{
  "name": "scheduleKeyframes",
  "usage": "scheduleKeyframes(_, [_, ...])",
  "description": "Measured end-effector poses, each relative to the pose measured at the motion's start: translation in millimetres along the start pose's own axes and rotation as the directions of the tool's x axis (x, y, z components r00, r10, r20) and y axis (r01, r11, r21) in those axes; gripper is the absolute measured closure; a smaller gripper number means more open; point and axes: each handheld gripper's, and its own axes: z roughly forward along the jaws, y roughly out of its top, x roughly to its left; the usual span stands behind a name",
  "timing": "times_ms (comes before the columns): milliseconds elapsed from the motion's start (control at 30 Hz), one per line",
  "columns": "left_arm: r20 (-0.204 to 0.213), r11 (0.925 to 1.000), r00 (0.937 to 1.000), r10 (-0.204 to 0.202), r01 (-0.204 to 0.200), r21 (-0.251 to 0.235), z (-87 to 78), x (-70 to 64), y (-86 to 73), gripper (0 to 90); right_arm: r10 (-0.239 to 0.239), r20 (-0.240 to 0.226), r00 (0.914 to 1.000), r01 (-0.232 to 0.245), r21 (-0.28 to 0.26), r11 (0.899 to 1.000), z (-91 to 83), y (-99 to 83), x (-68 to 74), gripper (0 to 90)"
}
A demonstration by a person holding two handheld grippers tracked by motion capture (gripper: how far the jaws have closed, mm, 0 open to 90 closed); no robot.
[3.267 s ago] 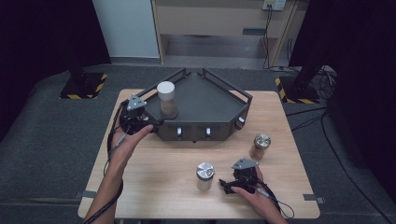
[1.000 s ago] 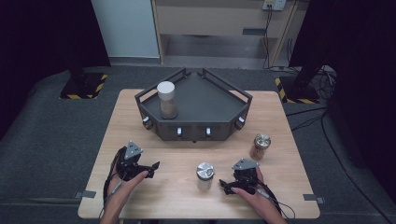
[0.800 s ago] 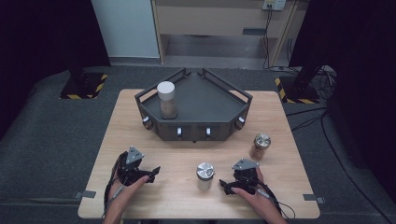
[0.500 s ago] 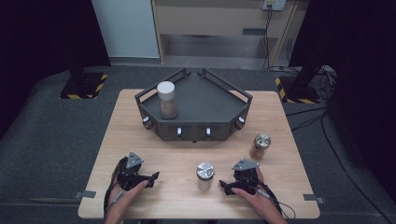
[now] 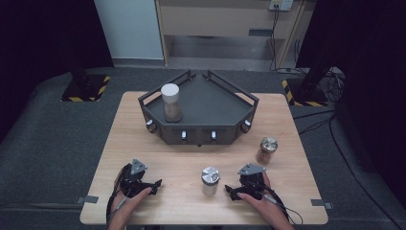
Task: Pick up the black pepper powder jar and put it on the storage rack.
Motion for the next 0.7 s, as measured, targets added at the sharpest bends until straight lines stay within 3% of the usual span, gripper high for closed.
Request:
scheduleKeyframes(200, [0.005,0.9998,1.0,0.007,-0.007,0.016,3.8,-0.7,-0.4,2.3,-0.001,0.0,1.0,0.001,0.0,1.0,0.0,0.0,0.0,0.5])
scheduleKeyframes(700, [0.005,0.9998,0.9998,0.018,-0.018,-0.001,7.5,0.7,-3.6,0.0,0.008,0.011,0.9999,-0.008,0.001,1.0,-0.7,-0.3,2.8,0.5])
